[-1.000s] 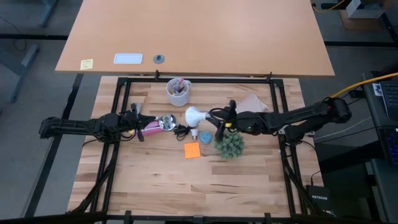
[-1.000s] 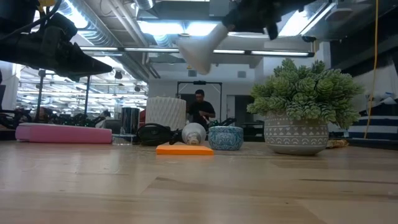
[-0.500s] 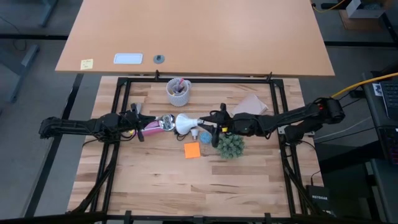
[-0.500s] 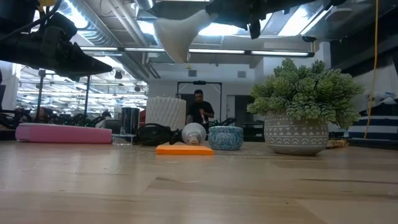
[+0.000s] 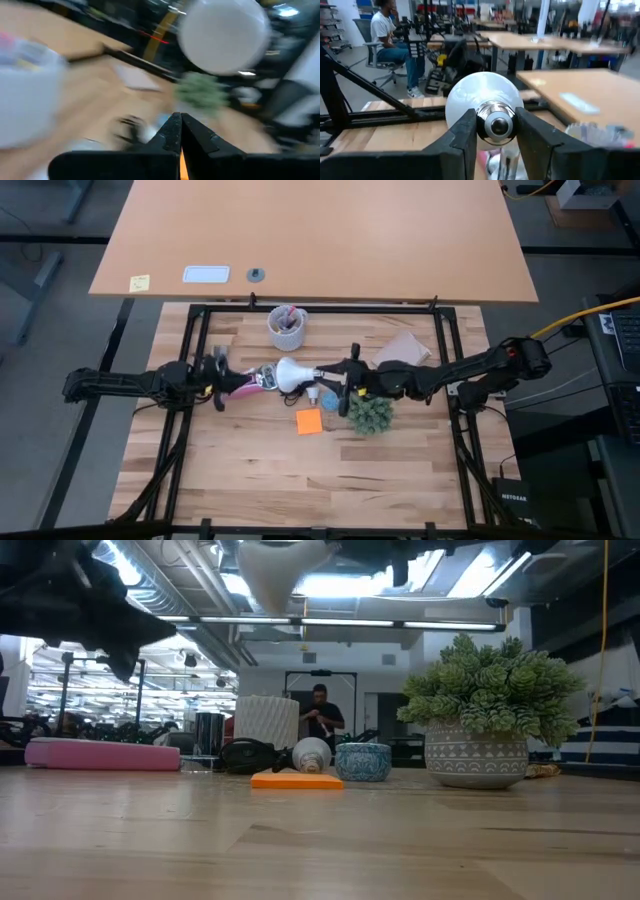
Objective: Screw lightbulb
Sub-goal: Insert the lightbulb into the silver lamp
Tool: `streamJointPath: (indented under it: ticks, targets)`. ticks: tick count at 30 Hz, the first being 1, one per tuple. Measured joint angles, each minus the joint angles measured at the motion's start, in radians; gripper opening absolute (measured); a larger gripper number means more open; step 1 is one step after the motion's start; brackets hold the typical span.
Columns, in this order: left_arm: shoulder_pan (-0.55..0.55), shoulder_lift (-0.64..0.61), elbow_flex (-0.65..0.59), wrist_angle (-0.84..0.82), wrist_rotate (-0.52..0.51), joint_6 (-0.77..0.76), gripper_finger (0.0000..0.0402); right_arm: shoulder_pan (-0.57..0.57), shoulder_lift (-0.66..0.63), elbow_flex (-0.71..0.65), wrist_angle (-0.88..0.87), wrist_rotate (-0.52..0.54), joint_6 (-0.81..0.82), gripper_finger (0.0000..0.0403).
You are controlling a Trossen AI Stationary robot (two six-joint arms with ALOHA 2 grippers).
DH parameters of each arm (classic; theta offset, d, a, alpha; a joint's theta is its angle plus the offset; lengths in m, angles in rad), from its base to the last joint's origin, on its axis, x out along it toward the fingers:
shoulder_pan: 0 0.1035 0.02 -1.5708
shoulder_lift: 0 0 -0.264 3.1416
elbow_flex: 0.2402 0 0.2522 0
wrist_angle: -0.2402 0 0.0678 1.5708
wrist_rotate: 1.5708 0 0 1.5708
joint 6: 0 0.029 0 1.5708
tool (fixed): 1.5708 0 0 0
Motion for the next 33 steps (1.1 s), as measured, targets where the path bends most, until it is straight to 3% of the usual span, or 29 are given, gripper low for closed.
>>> streamJointPath:
  ticks: [3,8,16,23,33]
  targets:
    - [-0.005,0.0,0.0,0.034,0.113,-0.078,0.0,0.0,0.0,0.0,0.028,-0.026,-0.054,0.0117]
    - [-0.036,0.004,0.0,0.115,0.133,-0.104,0.0007,0.0,0.0,0.0,0.043,-0.058,-0.113,0.0117]
    - [-0.081,0.088,0.0,0.23,0.126,-0.201,0.0115,-0.029,0.0,0.0,0.086,-0.064,-0.201,0.0117]
    - [-0.099,0.24,0.0,0.404,0.023,-0.225,0.018,-0.118,0.0,0.0,0.125,-0.132,-0.194,0.0117]
    - [-0.1,0.536,0.016,0.711,-0.094,-0.348,0.0186,-0.194,0.103,0.008,0.352,-0.241,-0.2,0.0117]
